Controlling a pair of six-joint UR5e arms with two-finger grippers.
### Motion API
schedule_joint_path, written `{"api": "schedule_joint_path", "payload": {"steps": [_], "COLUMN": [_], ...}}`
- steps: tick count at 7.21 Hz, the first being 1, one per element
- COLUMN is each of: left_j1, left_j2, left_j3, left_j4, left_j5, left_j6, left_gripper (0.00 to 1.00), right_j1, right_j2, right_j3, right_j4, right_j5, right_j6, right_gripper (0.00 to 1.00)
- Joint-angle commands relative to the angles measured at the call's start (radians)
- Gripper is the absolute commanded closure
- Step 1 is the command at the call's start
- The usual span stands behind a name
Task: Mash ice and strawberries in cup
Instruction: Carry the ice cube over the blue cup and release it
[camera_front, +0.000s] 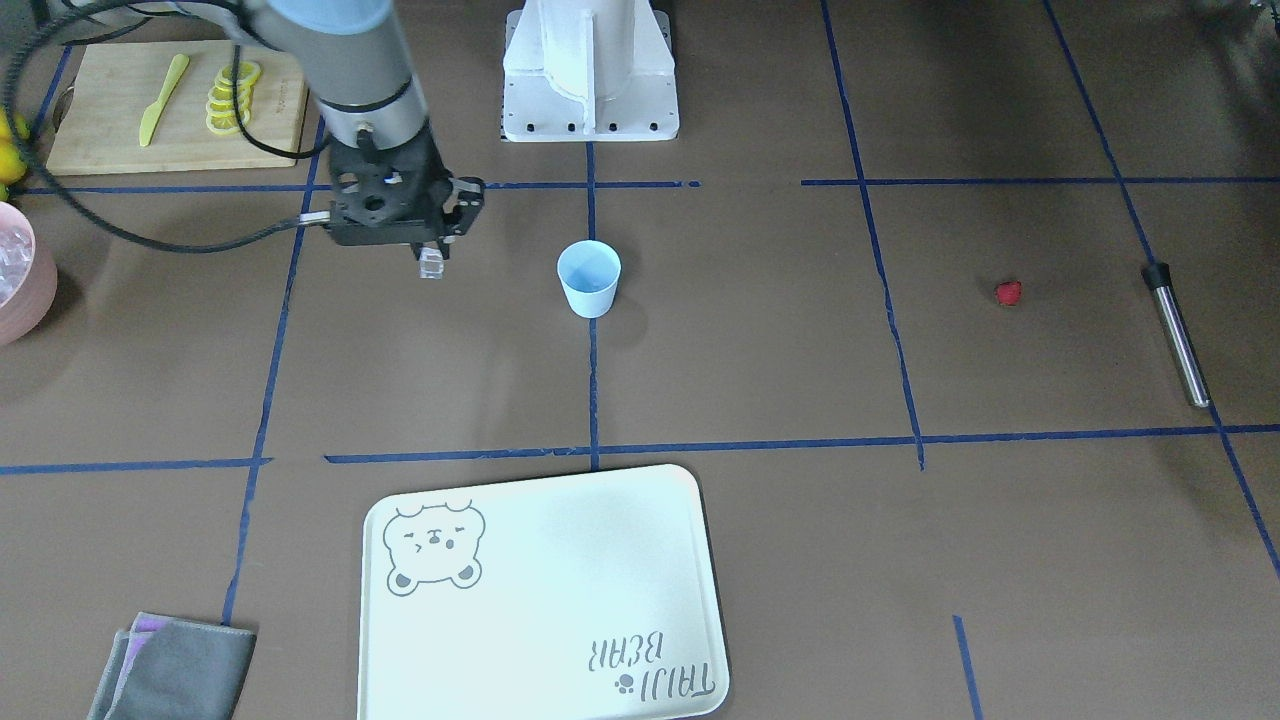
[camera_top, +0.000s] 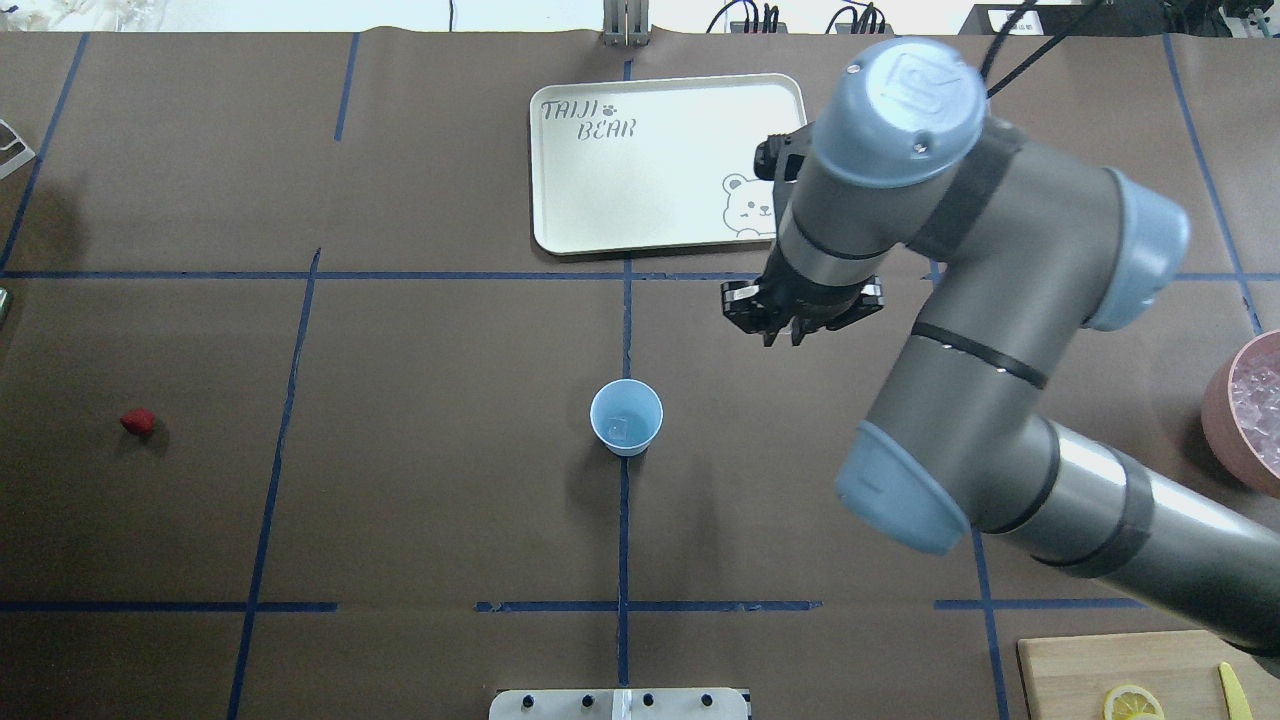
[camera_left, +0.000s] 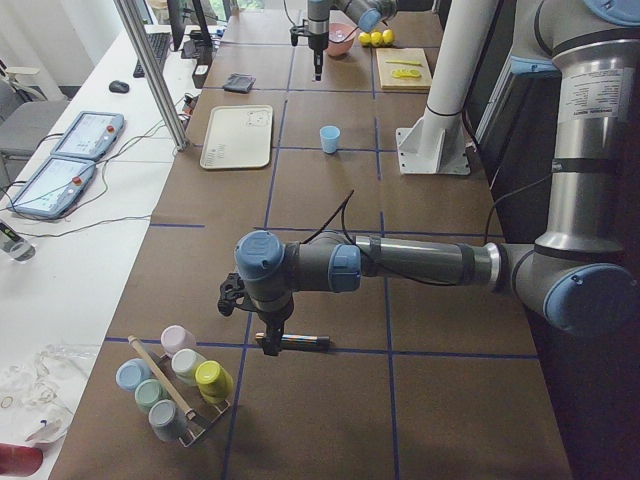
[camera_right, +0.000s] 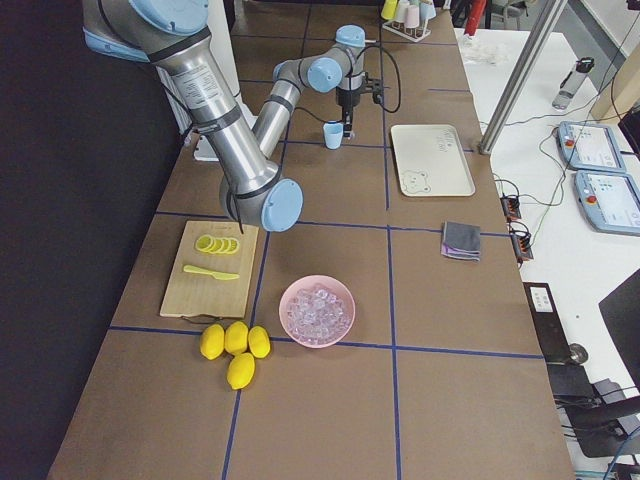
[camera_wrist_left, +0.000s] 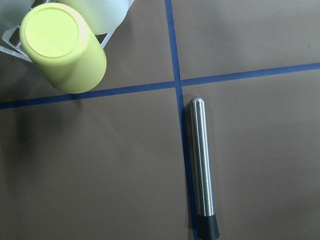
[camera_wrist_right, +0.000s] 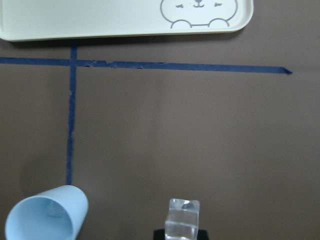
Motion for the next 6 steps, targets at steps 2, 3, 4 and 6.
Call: {"api": "schedule_joint_path", "payload": {"steps": [2, 3, 4, 6], "left_j1": [0.000, 0.000, 0.000, 0.000], "left_j2": [-0.004, -0.004, -0.004, -0.004], "left_j3": [-0.002, -0.002, -0.002, 0.000], "left_j4": [0.000, 0.000, 0.000, 0.000], "left_j5": [-0.001, -0.001, -0.001, -0.001], "left_j6": [0.001, 0.001, 0.001, 0.001], "left_gripper": [0.00, 0.00, 0.00, 0.00], "right_j1": [-0.139, -0.170, -0.189, -0.193], "right_j2": [0.218, 0.219, 0.219, 0.214], "right_j3": [-0.233, -0.264, -0.281, -0.283], "right_j4": [0.015, 0.076, 0.083, 0.083], "right_j5": [-0.097, -0.122, -0.146, -0.150], "right_j6": [0.181, 0.209, 0.222, 0.221], "right_gripper": [1.00, 1.00, 1.00, 0.99]}}
